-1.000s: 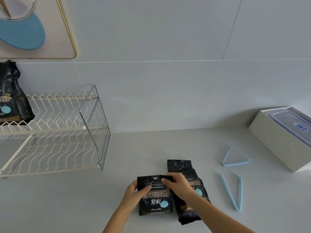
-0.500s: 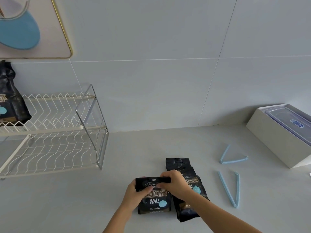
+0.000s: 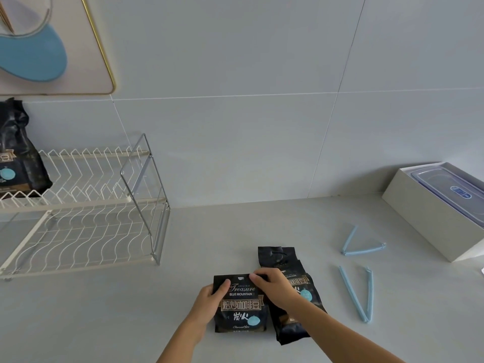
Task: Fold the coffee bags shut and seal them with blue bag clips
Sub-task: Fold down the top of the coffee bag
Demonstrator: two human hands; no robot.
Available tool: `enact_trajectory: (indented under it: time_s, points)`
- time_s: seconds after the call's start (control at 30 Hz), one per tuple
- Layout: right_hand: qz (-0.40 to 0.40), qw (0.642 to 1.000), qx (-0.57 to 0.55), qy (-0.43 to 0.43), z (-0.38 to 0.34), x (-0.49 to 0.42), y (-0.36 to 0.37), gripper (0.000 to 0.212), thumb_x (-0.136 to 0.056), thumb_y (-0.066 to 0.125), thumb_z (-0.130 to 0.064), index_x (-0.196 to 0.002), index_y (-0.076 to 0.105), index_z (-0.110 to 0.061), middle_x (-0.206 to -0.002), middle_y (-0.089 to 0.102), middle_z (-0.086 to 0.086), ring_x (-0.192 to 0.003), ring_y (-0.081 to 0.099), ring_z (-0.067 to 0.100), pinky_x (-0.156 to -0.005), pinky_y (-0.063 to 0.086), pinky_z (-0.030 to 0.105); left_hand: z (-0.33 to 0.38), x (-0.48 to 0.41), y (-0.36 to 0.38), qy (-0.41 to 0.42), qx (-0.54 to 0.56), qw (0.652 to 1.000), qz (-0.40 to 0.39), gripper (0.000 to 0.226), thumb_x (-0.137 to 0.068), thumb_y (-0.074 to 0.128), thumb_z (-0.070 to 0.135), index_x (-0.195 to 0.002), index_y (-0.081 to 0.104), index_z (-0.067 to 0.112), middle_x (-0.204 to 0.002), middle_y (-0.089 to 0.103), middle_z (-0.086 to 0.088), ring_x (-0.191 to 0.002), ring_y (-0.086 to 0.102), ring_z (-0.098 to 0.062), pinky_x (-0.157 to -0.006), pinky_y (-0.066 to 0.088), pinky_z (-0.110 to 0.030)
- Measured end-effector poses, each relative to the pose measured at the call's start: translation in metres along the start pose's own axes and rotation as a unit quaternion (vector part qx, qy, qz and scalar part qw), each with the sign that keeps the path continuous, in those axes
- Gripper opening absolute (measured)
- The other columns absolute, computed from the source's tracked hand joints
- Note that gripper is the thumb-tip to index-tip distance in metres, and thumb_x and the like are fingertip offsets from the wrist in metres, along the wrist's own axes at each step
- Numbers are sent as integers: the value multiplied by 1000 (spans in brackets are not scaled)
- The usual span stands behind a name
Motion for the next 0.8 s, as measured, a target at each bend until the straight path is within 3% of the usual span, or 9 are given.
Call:
enact_trajectory:
  time_s: [0.23, 0.4, 0.57, 0.67, 0.73, 0.8]
  points:
    - [26, 999, -28, 23, 1, 2, -3, 20, -95, 50, -28, -82, 62, -21, -79, 68, -5, -69, 66, 2, -56, 49, 9, -1, 1, 3, 7, 22, 1000, 14, 28, -86, 60, 36, -96, 66, 11, -83, 78, -5, -74, 74, -17, -53, 54, -20]
    - [47, 998, -45, 17, 3, 1, -3, 23, -96, 49, -26, -85, 64, -13, -79, 68, -2, -68, 65, 4, -57, 50, 13, -3, 2, -2, 27, -32, 999, -13, 39, -72, 73, 37, -104, 64, 16, -96, 75, -5, -86, 72, -17, -66, 54, -21]
    - [38, 998, -41, 4, -2, -1, -10, 22, -94, 53, -30, -83, 67, -17, -82, 72, 3, -76, 69, 14, -68, 57, 26, -4, -1, -3, 34, -37, 999, -7, 25, -79, 70, 28, -100, 66, 15, -86, 78, -1, -79, 73, -13, -57, 54, -16]
    - [143, 989, -21, 2, 6, 0, -42, 15, -91, 57, -26, -83, 70, -25, -85, 74, 1, -82, 68, 20, -73, 53, 29, -3, -5, -3, 31, -32, 999, -2, 21, -80, 69, 28, -97, 66, 15, -84, 78, 0, -77, 73, -12, -56, 53, -15]
    - [253, 967, -27, 17, 24, 8, -77, 12, -90, 58, -21, -87, 70, -24, -89, 73, 1, -82, 65, 23, -71, 48, 28, -2, -9, -3, 31, -33, 999, 3, 21, -81, 68, 28, -97, 65, 15, -86, 77, -2, -79, 72, -14, -58, 53, -17]
    - [350, 936, 1, 51, 52, 24, -111, 11, -90, 58, -19, -97, 66, -21, -104, 69, 6, -94, 62, 22, -79, 48, 33, -1, -13, -4, 31, -32, 999, 8, 23, -82, 68, 28, -98, 65, 12, -90, 76, -6, -83, 72, -17, -61, 53, -21]
Point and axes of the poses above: each hand's wrist, its own x-axis away from the middle knuckle, its own y-axis out of the palm, z = x × y, the point moved 5 cm from there along -x, towards the middle knuckle
